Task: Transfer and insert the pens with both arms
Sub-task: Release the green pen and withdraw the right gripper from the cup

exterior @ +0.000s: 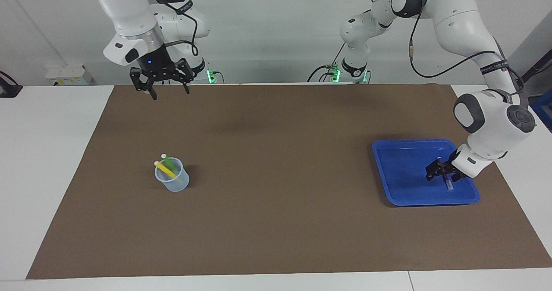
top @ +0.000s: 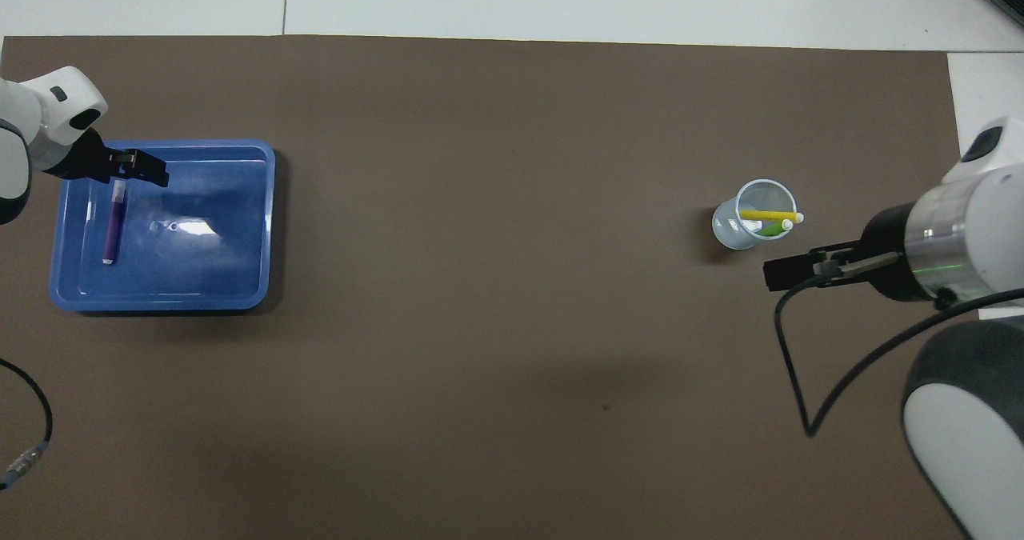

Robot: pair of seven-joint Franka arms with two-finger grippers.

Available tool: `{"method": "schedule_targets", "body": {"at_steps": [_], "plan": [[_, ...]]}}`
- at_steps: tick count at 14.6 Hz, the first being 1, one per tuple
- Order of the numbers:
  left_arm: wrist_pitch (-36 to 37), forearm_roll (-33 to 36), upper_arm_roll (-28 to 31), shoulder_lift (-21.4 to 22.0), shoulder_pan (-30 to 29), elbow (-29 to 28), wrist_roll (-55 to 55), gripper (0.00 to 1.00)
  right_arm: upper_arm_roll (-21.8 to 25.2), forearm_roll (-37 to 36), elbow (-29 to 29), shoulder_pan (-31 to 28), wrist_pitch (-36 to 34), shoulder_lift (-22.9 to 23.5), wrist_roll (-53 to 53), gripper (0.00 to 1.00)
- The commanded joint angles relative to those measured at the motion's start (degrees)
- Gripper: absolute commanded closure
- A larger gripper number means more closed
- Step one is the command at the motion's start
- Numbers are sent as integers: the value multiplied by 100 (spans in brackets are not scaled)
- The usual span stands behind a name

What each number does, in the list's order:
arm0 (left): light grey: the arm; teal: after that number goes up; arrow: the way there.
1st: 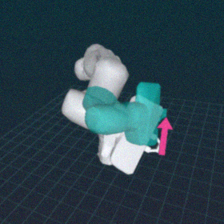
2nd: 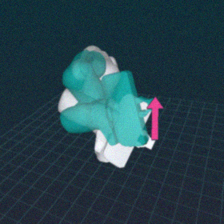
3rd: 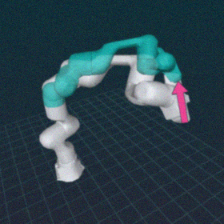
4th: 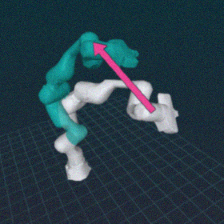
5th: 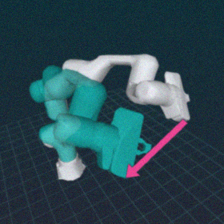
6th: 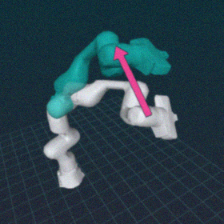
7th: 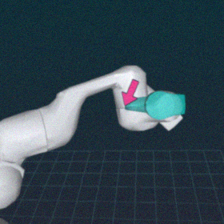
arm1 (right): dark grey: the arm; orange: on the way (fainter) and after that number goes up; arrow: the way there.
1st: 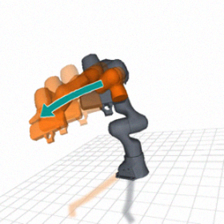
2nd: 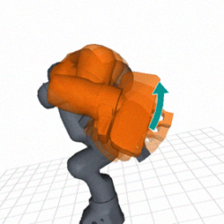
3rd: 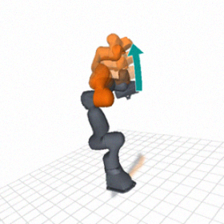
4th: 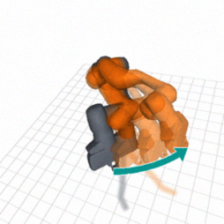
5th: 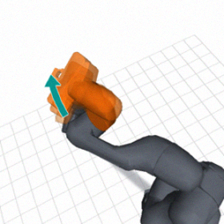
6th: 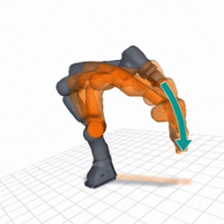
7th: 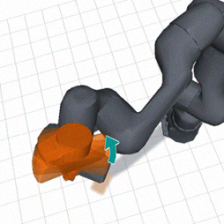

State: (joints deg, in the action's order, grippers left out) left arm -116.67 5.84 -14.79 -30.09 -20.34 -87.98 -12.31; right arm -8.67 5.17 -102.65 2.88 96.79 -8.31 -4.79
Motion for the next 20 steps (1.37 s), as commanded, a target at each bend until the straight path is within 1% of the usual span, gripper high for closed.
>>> {"method": "schedule_targets", "body": {"at_steps": [1,4,6,9,14,16,18,20], "plan": [[22,128,-15,-102,-163,141,-52,5,-3,142,-220,247,251,-91,-863,0],[39,260,-24,-120,-242,114,-61,5,-3,414,-317,292,376,-83,-927,0],[48,304,-24,-129,-251,114,-69,5,-3,607,-343,292,402,-83,-1163,0],[39,304,-24,-129,-294,97,-78,5,-3,608,-387,292,402,-91,-1261,0],[-189,304,-24,-76,-418,-272,-78,6,-3,669,-457,327,552,-91,-1261,0],[-181,304,-24,-67,-418,-281,-78,6,-3,888,-466,345,569,-91,-1287,0],[-189,304,-24,-67,-418,-281,-78,6,-3,907,-466,353,561,-91,-1323,0],[-346,304,-24,-67,-427,-368,-87,6,-3,907,-466,423,587,-91,-1384,0]]}}
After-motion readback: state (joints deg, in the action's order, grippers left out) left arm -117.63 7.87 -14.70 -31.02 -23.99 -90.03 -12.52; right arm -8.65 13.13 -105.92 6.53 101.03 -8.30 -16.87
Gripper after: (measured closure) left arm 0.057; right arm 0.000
